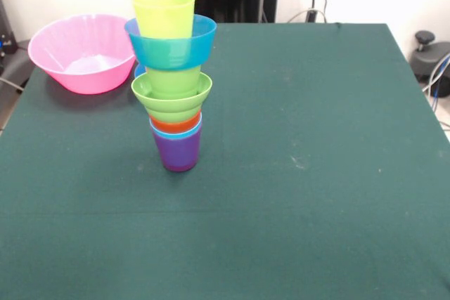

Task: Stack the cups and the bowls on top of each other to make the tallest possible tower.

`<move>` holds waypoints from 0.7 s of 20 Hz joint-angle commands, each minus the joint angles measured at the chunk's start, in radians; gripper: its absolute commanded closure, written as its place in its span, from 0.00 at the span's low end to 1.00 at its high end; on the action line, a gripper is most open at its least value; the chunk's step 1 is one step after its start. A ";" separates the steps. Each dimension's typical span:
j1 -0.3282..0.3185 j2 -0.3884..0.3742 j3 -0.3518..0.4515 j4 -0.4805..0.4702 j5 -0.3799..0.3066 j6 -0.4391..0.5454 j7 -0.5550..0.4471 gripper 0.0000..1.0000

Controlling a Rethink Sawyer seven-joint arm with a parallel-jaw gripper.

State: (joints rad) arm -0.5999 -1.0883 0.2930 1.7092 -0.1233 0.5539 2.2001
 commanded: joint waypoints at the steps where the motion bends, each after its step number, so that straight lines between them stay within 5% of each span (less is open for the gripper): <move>1: -0.006 -0.010 0.084 0.121 -0.065 -0.059 -0.129 1.00; 14: -0.050 -0.018 0.104 0.217 -0.085 -0.131 -0.099 1.00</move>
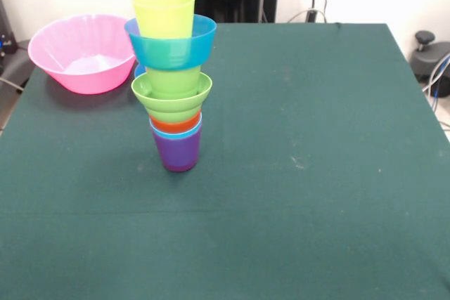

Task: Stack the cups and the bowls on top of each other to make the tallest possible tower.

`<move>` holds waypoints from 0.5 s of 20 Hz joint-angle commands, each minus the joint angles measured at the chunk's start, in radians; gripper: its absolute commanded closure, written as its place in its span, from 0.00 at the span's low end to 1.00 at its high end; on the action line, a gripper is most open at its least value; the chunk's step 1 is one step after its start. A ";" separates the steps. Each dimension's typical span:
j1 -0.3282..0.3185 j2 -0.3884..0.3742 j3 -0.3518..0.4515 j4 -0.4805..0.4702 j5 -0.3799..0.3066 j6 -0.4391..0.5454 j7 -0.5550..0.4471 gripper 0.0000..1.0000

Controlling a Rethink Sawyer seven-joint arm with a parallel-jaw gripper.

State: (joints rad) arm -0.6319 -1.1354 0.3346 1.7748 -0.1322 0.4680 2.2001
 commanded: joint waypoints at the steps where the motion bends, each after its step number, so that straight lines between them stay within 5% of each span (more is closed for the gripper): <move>1: -0.020 0.031 0.063 0.160 -0.079 -0.052 -0.097 1.00; 10: -0.035 0.029 0.071 0.230 -0.102 -0.121 -0.073 1.00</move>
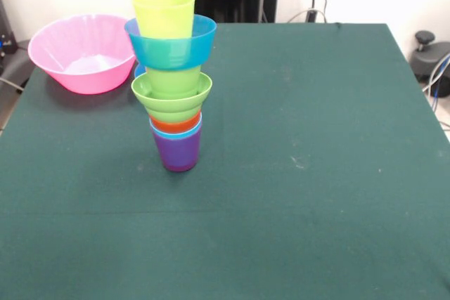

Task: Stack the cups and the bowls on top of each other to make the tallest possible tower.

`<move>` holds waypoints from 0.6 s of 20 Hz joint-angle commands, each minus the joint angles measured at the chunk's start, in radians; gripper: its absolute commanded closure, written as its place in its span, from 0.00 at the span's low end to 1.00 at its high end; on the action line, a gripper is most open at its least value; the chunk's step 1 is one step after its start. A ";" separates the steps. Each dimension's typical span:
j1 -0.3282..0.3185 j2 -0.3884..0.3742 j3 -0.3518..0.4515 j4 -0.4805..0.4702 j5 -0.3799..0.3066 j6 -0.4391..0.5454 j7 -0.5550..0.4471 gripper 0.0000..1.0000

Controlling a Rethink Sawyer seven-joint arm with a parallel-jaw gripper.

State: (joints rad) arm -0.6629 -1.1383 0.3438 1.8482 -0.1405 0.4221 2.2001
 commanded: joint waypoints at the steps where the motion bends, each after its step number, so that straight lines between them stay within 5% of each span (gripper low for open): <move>1: -0.005 0.032 0.062 0.159 -0.095 -0.080 -0.071 1.00; 12: -0.014 0.039 0.070 0.180 -0.117 -0.106 -0.052 1.00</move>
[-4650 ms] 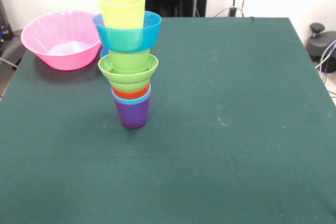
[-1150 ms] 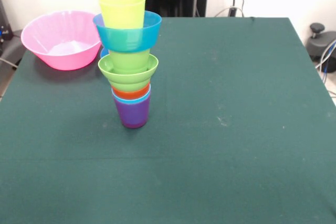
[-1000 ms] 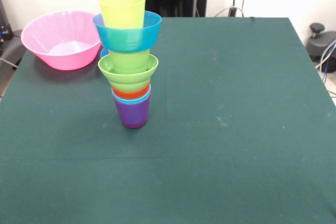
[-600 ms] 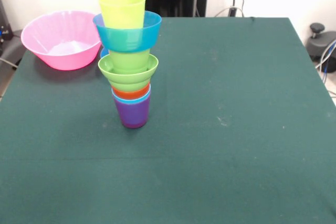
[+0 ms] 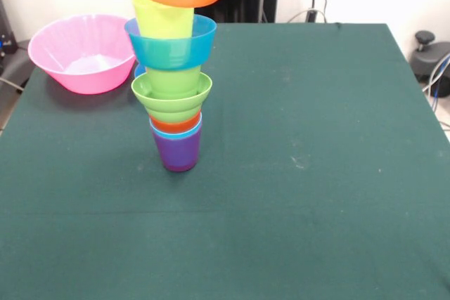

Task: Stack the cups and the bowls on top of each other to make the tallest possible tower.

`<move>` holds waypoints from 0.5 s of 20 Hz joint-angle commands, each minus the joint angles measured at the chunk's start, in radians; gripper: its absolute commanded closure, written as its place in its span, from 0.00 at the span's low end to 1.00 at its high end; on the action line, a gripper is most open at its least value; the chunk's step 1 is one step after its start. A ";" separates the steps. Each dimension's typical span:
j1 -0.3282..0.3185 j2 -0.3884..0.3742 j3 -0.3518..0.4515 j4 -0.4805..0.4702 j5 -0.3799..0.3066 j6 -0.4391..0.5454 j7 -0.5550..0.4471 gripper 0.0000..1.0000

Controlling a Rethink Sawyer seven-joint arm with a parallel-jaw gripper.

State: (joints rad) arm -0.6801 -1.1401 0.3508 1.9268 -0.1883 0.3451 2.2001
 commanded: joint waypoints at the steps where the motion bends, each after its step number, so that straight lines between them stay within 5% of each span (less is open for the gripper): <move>1: 0.004 0.037 0.065 0.095 -0.065 -0.016 -0.055 1.00; 10: -0.012 0.033 0.085 0.087 -0.064 0.004 -0.064 1.00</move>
State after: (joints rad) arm -0.6810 -1.1404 0.3781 1.9463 -0.2001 0.3432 2.2001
